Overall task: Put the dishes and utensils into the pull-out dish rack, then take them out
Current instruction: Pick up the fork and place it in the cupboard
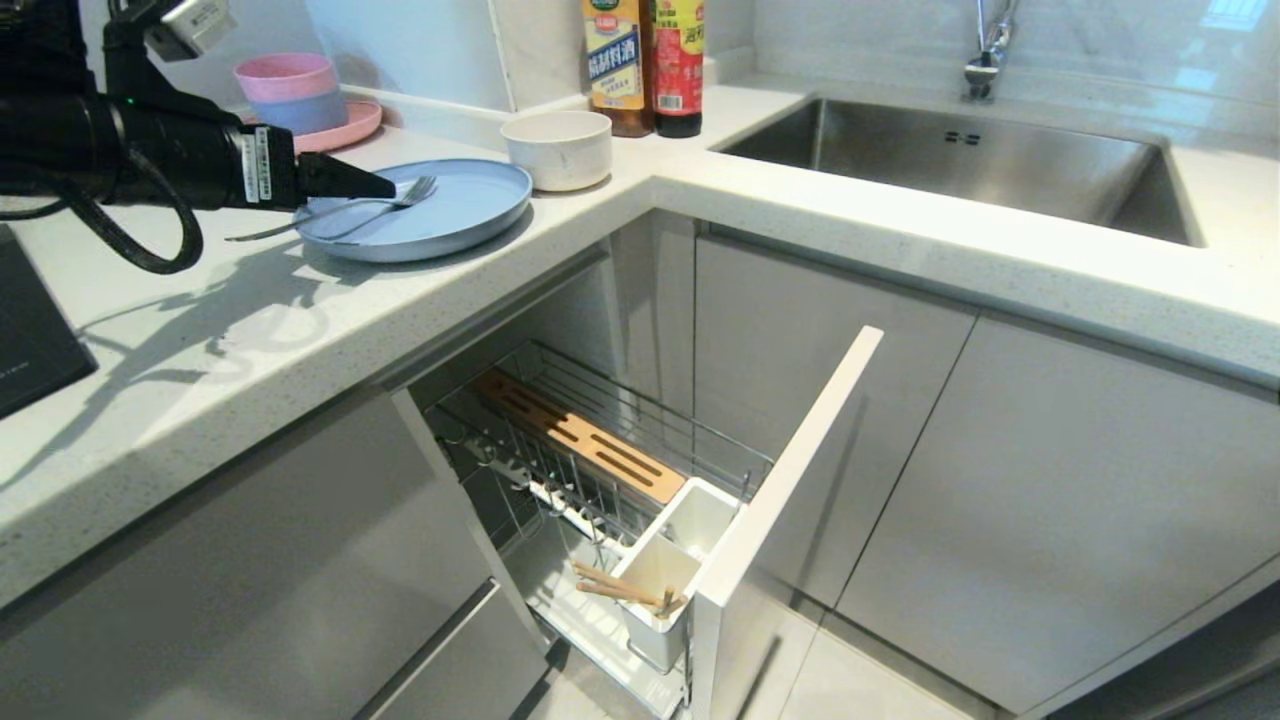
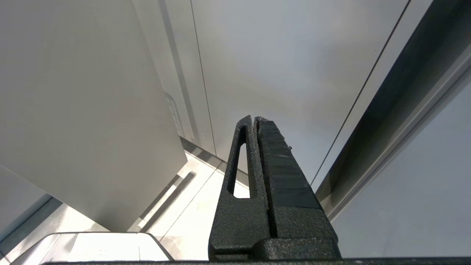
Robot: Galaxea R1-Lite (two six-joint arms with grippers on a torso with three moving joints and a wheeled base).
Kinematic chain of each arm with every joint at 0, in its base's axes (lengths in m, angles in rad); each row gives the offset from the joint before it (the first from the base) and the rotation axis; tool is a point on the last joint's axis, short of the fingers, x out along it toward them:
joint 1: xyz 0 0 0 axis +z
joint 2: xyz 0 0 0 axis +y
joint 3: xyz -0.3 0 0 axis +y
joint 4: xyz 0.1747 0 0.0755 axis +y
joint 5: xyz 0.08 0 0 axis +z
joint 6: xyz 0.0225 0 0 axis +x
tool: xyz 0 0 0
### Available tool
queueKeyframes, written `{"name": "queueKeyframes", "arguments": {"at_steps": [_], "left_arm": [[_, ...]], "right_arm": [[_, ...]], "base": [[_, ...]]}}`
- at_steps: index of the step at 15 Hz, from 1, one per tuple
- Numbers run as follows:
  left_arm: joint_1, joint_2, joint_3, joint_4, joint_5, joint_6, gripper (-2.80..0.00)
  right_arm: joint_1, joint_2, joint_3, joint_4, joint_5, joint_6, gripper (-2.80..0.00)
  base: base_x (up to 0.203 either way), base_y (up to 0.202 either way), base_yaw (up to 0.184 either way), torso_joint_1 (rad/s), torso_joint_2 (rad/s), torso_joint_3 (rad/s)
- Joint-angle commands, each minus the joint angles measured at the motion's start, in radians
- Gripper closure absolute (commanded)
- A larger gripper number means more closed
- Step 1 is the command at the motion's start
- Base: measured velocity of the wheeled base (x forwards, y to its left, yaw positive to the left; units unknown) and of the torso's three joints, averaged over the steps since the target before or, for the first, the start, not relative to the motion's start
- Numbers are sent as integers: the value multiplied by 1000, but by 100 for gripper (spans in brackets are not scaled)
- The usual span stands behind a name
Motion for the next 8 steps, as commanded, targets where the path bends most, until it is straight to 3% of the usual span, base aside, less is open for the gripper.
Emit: {"name": "queueKeyframes", "arguments": {"at_steps": [1,8], "left_arm": [[-2,17,0,0,-2,1,-280],[-22,37,0,-21,-4,0,-280]], "right_arm": [[0,0,2,0,0,0,0],[0,0,2,0,0,0,0]], "base": [[0,0,0,0,0,0],[0,0,0,0,0,0]]}}
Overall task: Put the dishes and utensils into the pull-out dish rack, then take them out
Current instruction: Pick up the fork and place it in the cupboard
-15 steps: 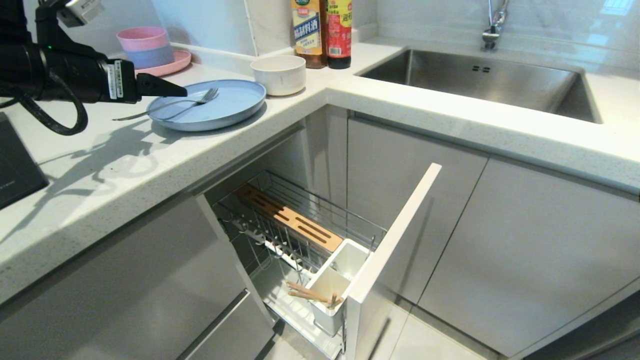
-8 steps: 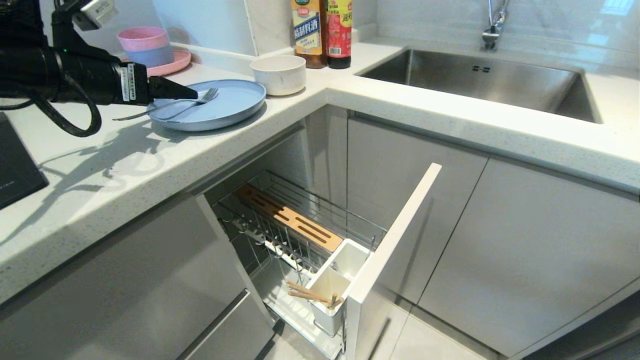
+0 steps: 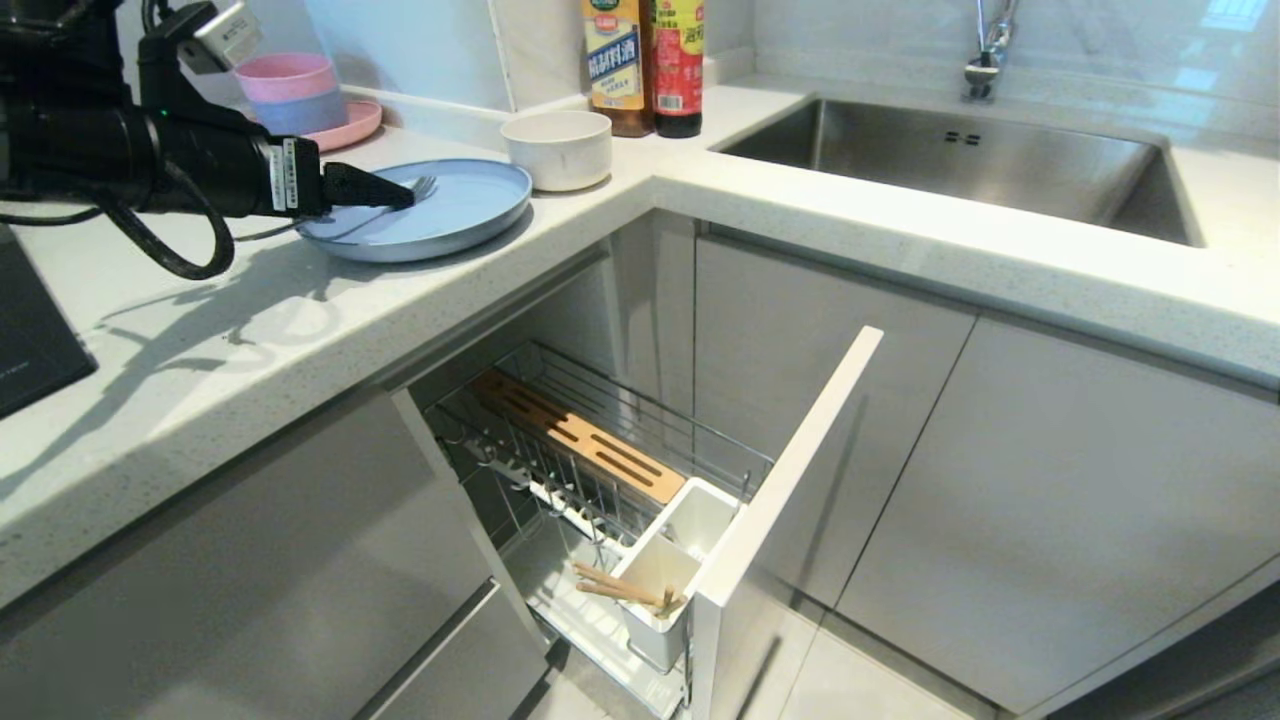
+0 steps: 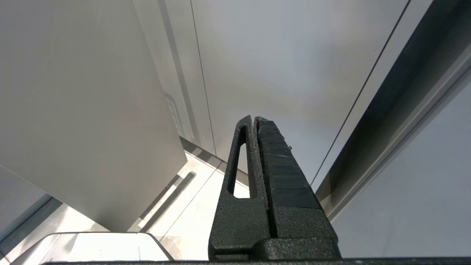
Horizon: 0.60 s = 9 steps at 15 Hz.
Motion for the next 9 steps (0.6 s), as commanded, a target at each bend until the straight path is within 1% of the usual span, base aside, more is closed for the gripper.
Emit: {"name": "queueKeyframes", "arguments": {"at_steps": [1,9], "left_arm": [[-5,11,0,4,-1,1,-280],[-15,34,0,4,-2,0,-280]], "right_arm": [[0,0,2,0,0,0,0],[0,0,2,0,1,0,0]], "base": [[0,0,0,0,0,0],[0,0,0,0,0,0]]}}
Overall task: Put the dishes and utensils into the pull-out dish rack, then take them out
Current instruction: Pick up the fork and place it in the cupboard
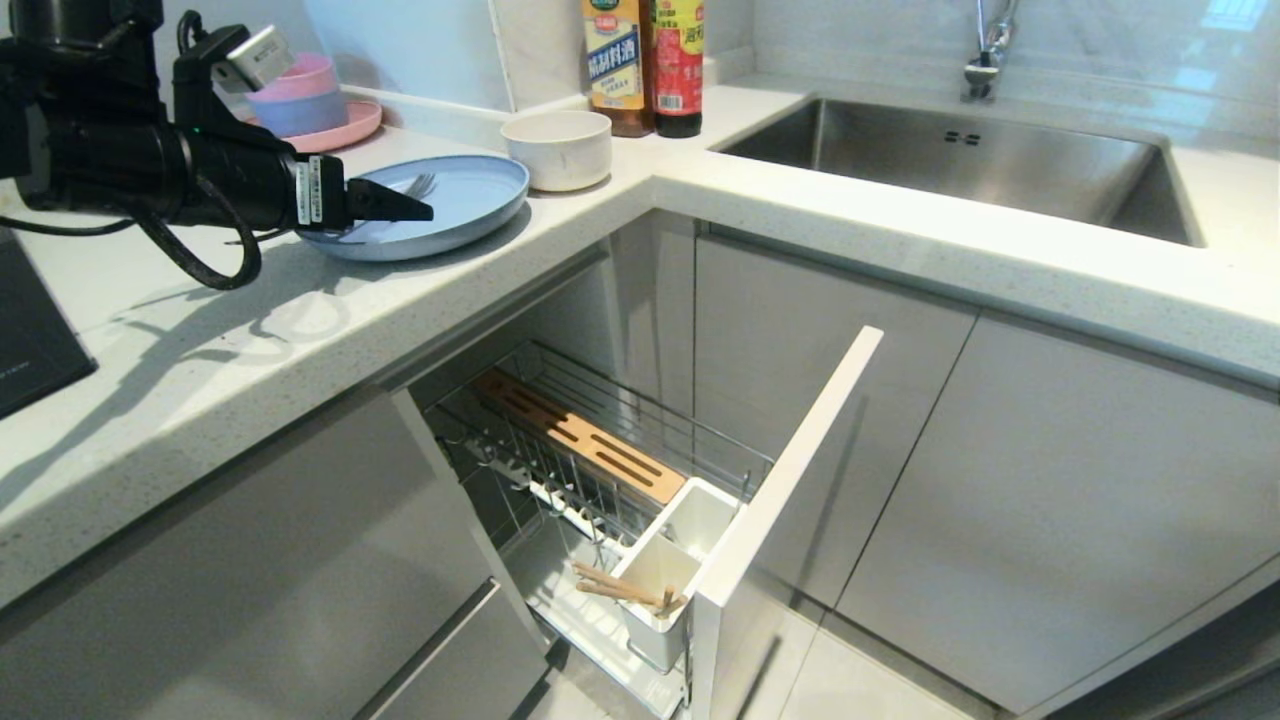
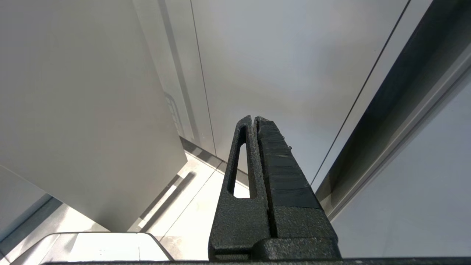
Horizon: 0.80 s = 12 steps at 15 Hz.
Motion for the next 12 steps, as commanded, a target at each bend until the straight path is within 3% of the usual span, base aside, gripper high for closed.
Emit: {"name": "queueKeyframes", "arguments": {"at_steps": [1,9,10,12], "left_arm": [[-3,6,0,3,-2,1,-280],[-9,16,0,0,0,-10,-280],[-8,18,0,-2,1,-9,0],[-8,19,0,-3,1,-8,0]], "right_arm": [[0,0,2,0,0,0,0],[0,0,2,0,0,0,0],[0,0,2,0,0,0,0],[0,0,2,0,0,0,0]], "base": [[0,0,0,0,0,0],[0,0,0,0,0,0],[0,0,0,0,0,0],[0,0,0,0,0,0]]}}
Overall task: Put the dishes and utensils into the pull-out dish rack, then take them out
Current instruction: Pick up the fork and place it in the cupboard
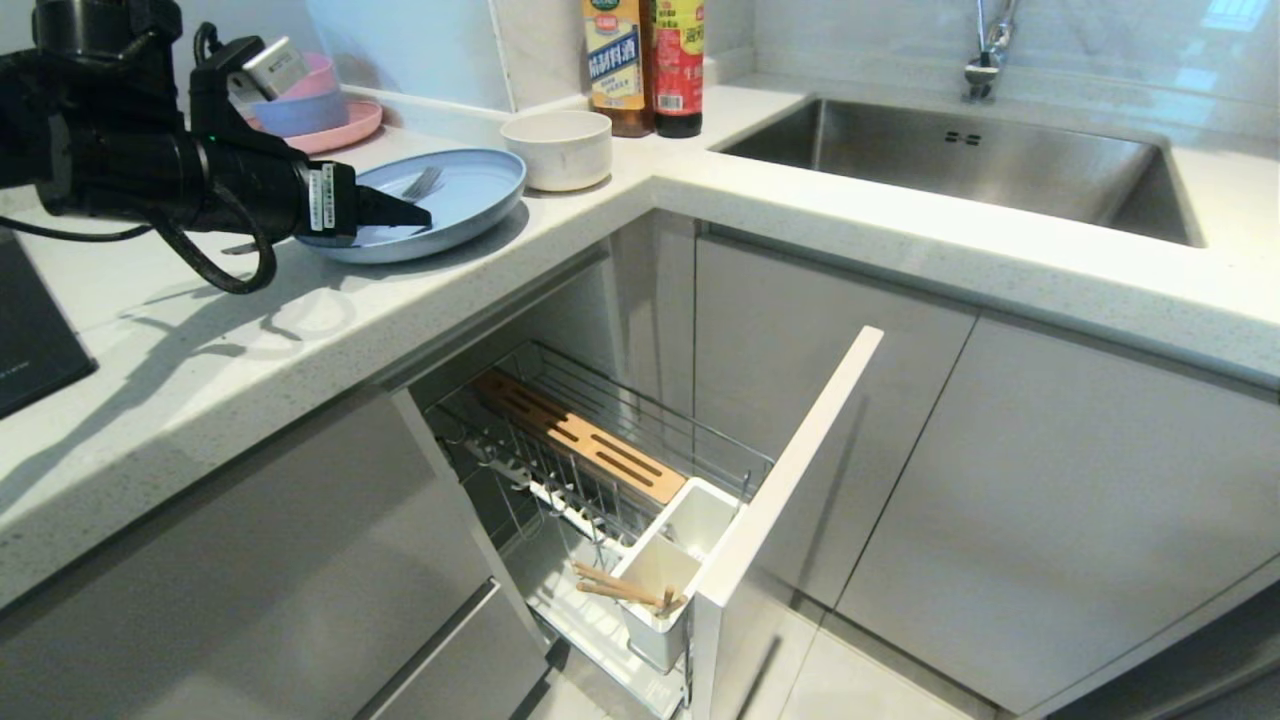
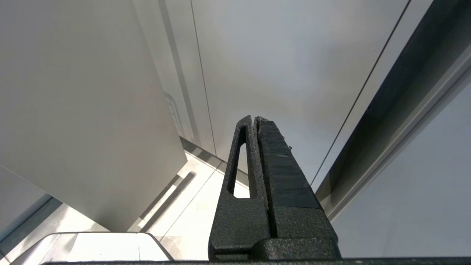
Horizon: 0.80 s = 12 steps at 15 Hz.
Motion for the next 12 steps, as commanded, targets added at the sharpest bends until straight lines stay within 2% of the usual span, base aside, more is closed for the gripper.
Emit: {"name": "queueKeyframes", "arguments": {"at_steps": [1,12], "left_arm": [[-1,0,0,3,-2,1,0],[-15,-12,-1,-49,4,2,0]], "right_arm": [[0,0,2,0,0,0,0],[0,0,2,0,0,0,0]], "base": [[0,0,0,0,0,0],[0,0,0,0,0,0]]}}
